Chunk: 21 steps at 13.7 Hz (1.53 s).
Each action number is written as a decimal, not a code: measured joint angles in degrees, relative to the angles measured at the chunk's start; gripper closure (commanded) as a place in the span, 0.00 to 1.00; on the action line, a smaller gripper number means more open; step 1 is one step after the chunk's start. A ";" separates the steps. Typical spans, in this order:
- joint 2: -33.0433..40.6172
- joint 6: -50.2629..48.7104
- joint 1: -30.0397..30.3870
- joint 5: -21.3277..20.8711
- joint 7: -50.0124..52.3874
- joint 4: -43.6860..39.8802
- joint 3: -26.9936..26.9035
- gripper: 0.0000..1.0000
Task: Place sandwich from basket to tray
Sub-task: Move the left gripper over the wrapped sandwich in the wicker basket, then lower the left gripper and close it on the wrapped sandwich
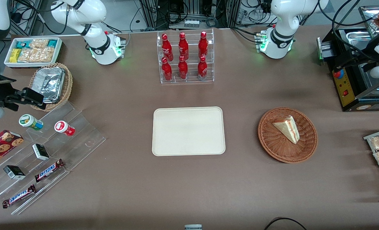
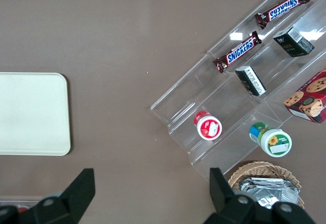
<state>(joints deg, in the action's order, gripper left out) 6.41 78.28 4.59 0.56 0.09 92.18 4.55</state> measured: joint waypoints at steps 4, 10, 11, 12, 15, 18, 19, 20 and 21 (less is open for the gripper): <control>-0.21 0.00 0.00 -0.41 0.00 -0.01 -0.02 0.01; -6.80 6.62 0.07 -0.84 9.24 3.19 -0.66 0.01; -8.10 9.56 0.07 -0.93 11.79 4.50 -0.71 0.01; -9.00 13.25 0.07 -0.99 14.11 6.46 -0.72 0.01; -9.71 25.80 0.02 -0.99 24.04 14.66 -0.70 0.01; -9.72 41.20 -0.19 -0.99 33.97 24.82 -0.49 0.01; -9.75 46.03 -0.36 -0.99 36.87 28.15 -0.34 0.01; -9.77 50.16 -0.57 -0.99 39.27 31.01 -0.20 0.01; -9.80 53.11 -0.72 -0.99 40.82 33.26 -0.08 0.01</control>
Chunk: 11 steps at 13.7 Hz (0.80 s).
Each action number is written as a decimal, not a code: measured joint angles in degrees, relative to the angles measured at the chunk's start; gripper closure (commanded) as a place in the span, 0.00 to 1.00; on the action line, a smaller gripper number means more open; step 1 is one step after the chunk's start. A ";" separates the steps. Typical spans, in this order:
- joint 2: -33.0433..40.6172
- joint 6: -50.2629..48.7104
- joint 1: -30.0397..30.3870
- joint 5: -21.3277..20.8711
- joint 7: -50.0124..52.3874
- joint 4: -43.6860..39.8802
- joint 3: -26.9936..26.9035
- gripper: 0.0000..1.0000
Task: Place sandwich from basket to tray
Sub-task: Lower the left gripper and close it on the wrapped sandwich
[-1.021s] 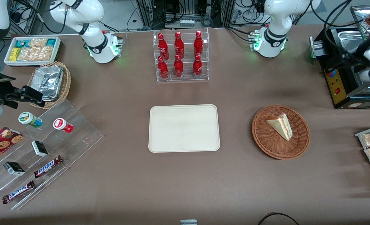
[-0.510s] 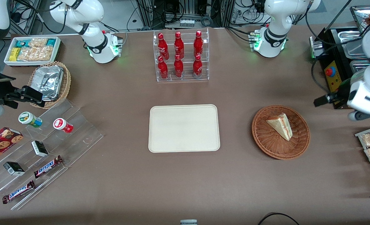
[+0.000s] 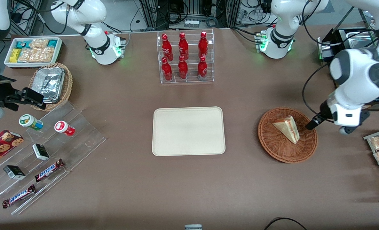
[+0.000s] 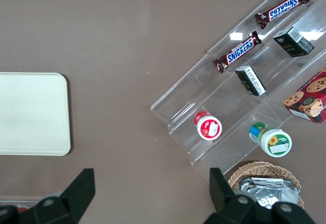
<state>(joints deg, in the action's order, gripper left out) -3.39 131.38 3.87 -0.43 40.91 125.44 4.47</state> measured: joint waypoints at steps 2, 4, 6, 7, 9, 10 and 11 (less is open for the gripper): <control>-0.25 2.75 -0.51 0.01 2.22 2.49 0.05 0.01; -0.94 4.55 -1.55 0.01 5.15 3.03 0.12 0.01; -2.51 6.24 -3.43 0.01 8.26 3.19 0.14 0.01; -3.50 7.25 -4.20 0.01 9.41 3.22 0.18 0.01; -5.42 8.48 -4.81 -0.04 9.99 3.22 0.17 0.01; -6.13 8.55 -4.98 -0.42 9.99 3.23 0.17 0.01; -6.73 8.56 -5.17 -1.04 9.99 3.23 0.17 0.01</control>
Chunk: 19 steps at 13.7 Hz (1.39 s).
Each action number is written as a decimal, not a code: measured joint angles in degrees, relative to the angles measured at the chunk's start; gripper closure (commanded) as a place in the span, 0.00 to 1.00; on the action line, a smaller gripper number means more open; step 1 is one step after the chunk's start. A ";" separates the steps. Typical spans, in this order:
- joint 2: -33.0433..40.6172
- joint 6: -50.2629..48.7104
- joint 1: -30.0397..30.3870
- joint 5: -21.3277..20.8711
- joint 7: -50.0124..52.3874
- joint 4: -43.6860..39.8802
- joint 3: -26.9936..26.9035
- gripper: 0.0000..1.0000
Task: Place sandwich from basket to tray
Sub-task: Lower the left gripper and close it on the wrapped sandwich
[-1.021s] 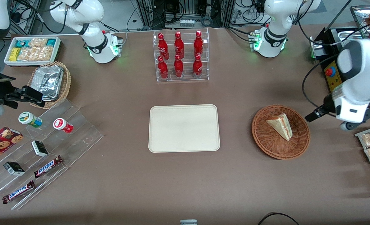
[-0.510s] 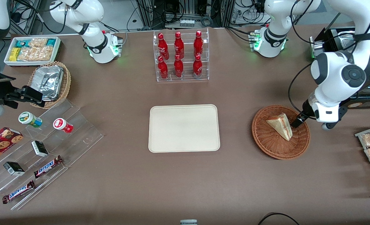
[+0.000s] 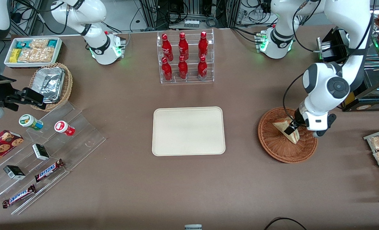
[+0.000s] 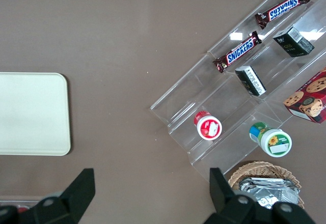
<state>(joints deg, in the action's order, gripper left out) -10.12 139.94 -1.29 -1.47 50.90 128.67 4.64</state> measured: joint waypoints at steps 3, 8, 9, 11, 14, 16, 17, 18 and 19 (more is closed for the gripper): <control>-1.21 0.00 -0.12 -0.82 0.02 0.03 0.00 0.01; -1.89 -0.03 -0.12 -1.22 0.02 0.88 -0.04 0.02; -1.99 -0.03 -0.12 -1.42 0.03 1.07 -0.07 0.14; -2.23 -0.03 -0.12 -1.64 0.28 1.17 -0.16 0.77; -2.27 -0.02 -0.12 -1.76 1.01 1.16 -0.27 1.00; -2.26 -0.04 -0.12 -2.13 1.03 1.13 -0.27 1.00; -2.22 -0.39 -0.12 -3.00 1.05 0.98 -0.27 1.00; -2.03 -1.78 -0.12 -3.95 1.06 0.44 -0.26 1.00; -1.53 -4.50 -0.15 -4.41 1.05 -0.72 -0.15 1.00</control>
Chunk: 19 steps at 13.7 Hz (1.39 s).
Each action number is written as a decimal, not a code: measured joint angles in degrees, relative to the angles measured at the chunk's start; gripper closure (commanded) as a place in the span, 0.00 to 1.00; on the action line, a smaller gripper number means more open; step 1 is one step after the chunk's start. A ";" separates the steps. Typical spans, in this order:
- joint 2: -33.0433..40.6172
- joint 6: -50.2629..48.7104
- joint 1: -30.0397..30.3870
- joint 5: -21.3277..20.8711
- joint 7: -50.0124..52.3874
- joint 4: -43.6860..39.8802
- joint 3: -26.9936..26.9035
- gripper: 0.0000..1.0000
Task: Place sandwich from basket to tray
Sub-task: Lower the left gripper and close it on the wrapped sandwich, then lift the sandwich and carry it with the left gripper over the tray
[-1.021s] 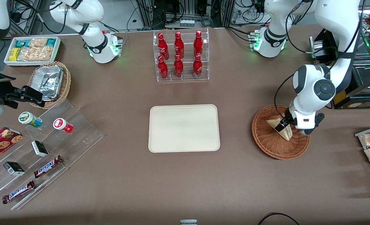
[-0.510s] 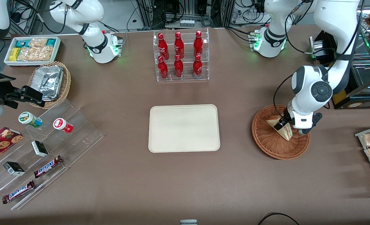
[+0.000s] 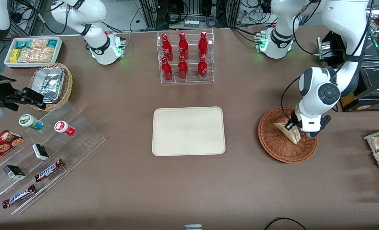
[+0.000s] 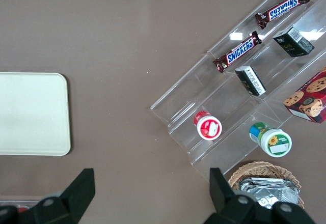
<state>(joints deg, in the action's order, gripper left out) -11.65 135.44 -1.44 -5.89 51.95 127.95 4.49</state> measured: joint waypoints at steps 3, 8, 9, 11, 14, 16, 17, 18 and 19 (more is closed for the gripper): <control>2.67 -16.51 -2.31 -0.29 -0.29 -9.57 1.51 1.00; 2.45 -30.34 -12.39 2.03 0.16 -25.70 3.10 1.00; 1.17 -30.33 -14.87 3.05 0.14 -27.22 3.20 1.00; -3.30 -29.63 -20.62 4.14 0.42 -30.59 3.32 1.00; -12.48 -26.58 -27.70 6.56 1.06 -37.55 3.39 1.00; -17.89 -23.31 -31.28 6.69 1.09 -41.65 3.40 1.00; -20.17 -20.78 -33.05 6.68 1.04 -42.97 3.40 1.00; -22.18 -17.90 -34.88 6.62 1.02 -43.76 3.35 1.00; -24.07 -15.19 -36.58 6.12 1.02 -44.26 3.29 1.00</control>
<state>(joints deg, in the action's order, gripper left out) -35.72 120.25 -38.02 0.24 52.97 83.69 7.78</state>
